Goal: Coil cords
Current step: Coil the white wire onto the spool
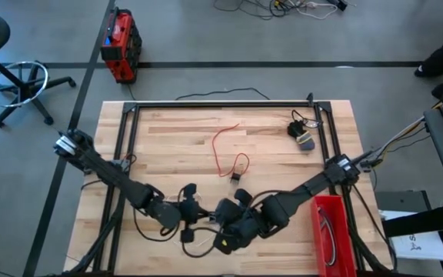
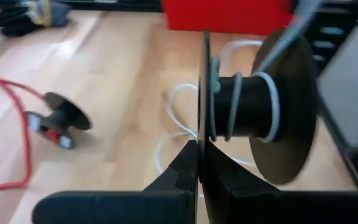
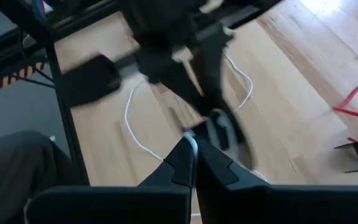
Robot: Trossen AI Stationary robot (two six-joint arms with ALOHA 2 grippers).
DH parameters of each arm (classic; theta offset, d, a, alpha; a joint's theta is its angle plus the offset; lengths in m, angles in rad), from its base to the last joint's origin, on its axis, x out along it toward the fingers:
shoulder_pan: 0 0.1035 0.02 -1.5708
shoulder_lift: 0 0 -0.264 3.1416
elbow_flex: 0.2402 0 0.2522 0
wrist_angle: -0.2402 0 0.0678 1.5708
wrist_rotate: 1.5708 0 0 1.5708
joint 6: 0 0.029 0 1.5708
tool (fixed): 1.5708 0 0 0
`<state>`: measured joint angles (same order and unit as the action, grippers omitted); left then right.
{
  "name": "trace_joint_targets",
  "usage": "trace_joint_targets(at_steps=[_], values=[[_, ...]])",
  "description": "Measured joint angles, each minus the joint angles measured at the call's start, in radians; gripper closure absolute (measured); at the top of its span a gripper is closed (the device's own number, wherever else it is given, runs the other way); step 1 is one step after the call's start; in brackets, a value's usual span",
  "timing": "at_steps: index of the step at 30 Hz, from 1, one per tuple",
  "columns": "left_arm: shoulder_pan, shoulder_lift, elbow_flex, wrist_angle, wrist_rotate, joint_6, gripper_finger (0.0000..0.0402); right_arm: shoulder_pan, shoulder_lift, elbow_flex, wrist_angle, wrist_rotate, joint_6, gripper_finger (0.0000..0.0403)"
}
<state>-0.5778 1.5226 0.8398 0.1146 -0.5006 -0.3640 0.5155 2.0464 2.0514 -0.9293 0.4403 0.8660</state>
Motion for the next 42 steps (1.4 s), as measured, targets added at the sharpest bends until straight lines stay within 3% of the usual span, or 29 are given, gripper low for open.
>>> trace_joint_targets(at_steps=[8, 16, 21, 28, 36, 42], values=[[0.047, 0.062, 0.010, 0.123, -0.108, -0.087, 0.0401, -0.016, 0.007, 0.000, 0.032, 0.012, 0.054, 0.0390], [0.073, 0.114, 0.010, 0.322, -0.122, -0.091, 0.0401, -0.012, 0.011, 0.000, 0.032, 0.060, 0.051, 0.0319], [0.091, 0.107, 0.009, 0.389, -0.184, -0.095, 0.0401, 0.024, 0.011, -0.001, 0.030, 0.070, 0.035, 0.0279], [0.104, 0.100, 0.008, 0.513, -0.219, -0.056, 0.0401, 0.093, 0.013, -0.002, 0.028, 0.228, -0.013, 0.0243], [0.116, 0.098, 0.008, 0.765, -0.227, 0.080, 0.0401, 0.125, 0.044, -0.003, 0.030, 0.307, -0.068, 0.0227], [0.108, 0.061, 0.008, 0.909, -0.139, 0.192, 0.0401, 0.166, 0.082, -0.004, 0.031, 0.423, -0.141, 0.0228]])
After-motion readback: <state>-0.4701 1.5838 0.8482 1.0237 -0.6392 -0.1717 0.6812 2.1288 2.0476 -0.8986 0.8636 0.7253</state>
